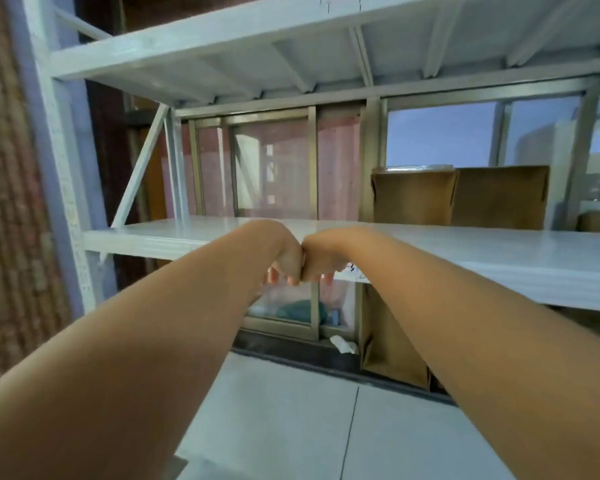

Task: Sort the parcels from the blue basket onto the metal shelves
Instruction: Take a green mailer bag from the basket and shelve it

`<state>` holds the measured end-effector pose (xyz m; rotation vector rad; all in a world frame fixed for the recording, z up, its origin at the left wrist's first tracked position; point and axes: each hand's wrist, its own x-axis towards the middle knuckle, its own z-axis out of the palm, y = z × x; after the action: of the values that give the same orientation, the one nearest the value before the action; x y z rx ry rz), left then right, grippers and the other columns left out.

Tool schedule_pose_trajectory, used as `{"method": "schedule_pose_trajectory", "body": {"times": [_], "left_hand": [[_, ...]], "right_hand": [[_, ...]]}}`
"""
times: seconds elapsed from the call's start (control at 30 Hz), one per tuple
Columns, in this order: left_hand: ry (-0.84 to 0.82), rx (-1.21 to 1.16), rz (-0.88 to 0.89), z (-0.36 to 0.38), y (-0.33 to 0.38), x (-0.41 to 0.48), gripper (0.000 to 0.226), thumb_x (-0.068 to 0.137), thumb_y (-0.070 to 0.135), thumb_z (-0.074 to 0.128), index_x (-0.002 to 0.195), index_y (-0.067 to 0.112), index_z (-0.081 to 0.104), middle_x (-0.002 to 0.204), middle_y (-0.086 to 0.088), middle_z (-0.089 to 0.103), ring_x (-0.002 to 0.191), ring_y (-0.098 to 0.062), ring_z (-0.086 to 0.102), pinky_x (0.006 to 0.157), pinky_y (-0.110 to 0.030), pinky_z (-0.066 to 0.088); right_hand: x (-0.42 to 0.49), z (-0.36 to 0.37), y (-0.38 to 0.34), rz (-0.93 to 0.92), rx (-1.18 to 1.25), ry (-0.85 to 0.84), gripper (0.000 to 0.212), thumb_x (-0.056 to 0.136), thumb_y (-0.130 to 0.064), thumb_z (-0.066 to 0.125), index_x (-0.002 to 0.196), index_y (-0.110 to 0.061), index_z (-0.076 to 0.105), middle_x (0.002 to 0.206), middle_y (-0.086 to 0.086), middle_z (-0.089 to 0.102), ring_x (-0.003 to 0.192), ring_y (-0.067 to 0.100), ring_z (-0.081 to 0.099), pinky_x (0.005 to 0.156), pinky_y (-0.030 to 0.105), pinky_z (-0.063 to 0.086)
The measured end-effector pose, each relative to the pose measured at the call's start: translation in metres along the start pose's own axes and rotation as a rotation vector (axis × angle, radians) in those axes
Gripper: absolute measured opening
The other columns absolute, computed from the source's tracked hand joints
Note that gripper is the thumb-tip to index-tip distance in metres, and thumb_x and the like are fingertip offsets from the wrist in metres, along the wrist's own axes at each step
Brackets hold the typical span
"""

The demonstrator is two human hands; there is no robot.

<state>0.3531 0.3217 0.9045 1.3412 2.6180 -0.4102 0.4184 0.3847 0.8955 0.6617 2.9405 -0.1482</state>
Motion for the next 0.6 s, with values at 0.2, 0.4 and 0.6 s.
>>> {"method": "schedule_pose_trajectory", "body": {"times": [0.2,0.4,0.6], "left_hand": [[-0.024,-0.114,-0.028,0.076,-0.051,-0.004,0.02,0.096,0.031,0.052,0.102,0.012,0.048,0.096,-0.003,0.058,0.084,-0.019,0.057,0.061,-0.024,0.045],[-0.059,-0.115,-0.111,0.181,-0.118,0.014,0.036,0.097,0.025,0.049,0.126,0.004,0.054,0.109,-0.011,0.059,0.111,-0.028,0.056,0.094,-0.036,0.043],[-0.132,-0.243,-0.212,0.333,-0.193,0.009,0.034,0.095,0.023,0.048,0.123,0.005,0.056,0.118,-0.01,0.059,0.109,-0.027,0.055,0.098,-0.033,0.042]], "right_hand": [[0.017,0.055,-0.045,-0.193,0.018,0.003,0.015,0.093,-0.027,0.057,0.082,-0.017,0.058,0.08,-0.002,0.057,0.063,0.011,0.055,0.058,0.024,0.044],[0.068,0.126,-0.112,-0.279,-0.068,0.013,0.011,0.09,-0.02,0.054,0.087,-0.013,0.061,0.085,0.006,0.064,0.07,0.02,0.059,0.064,0.028,0.045],[0.11,0.242,-0.179,-0.301,-0.092,-0.155,0.029,0.09,-0.017,0.052,0.116,-0.011,0.065,0.117,0.012,0.063,0.102,0.028,0.06,0.089,0.037,0.051]]}}
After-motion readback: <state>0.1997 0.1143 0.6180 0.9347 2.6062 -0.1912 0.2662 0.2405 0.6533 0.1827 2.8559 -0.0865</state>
